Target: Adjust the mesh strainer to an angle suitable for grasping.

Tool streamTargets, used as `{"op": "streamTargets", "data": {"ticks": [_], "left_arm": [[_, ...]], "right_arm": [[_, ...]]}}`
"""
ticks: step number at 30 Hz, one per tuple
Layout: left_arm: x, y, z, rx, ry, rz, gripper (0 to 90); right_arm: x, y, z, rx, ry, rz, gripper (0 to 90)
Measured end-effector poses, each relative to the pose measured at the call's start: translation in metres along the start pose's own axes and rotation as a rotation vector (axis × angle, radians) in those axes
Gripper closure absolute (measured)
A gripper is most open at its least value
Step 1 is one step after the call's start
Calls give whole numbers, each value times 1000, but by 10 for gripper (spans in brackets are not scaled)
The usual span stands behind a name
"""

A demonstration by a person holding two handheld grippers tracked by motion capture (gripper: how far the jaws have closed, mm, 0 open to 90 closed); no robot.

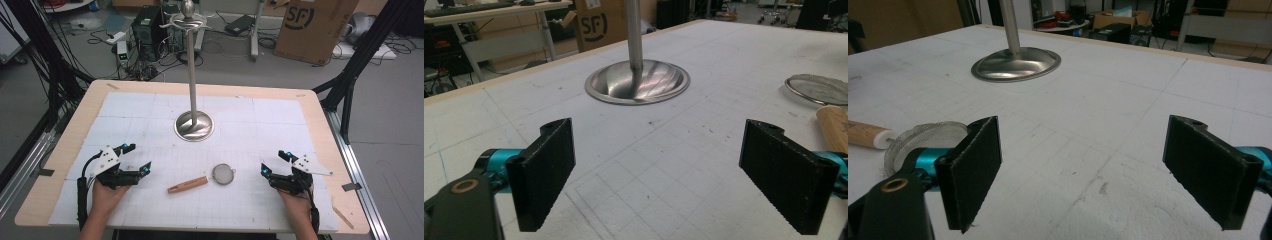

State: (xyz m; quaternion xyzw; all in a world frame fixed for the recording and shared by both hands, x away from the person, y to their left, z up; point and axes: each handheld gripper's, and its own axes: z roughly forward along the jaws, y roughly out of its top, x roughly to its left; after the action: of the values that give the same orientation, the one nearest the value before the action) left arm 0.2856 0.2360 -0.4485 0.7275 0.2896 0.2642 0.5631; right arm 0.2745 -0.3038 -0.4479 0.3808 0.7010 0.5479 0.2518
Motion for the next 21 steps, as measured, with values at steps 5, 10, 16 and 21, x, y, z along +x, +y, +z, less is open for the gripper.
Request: {"op": "streamTargets", "data": {"ticks": [5, 10, 16, 21], "left_arm": [[1, 0, 0, -1, 5, -6, 152], [0, 0, 0, 0, 9, 2, 155], [-1, 0, -1, -3, -8, 16, 201], [-1, 1, -1, -1, -5, 14, 252]], "right_arm": [[0, 0, 0, 5, 2, 5, 149], [1, 0, 0, 3, -3, -13, 149], [1, 0, 0, 9, -3, -11, 149], [1, 0, 1, 9, 1, -8, 150]]}}
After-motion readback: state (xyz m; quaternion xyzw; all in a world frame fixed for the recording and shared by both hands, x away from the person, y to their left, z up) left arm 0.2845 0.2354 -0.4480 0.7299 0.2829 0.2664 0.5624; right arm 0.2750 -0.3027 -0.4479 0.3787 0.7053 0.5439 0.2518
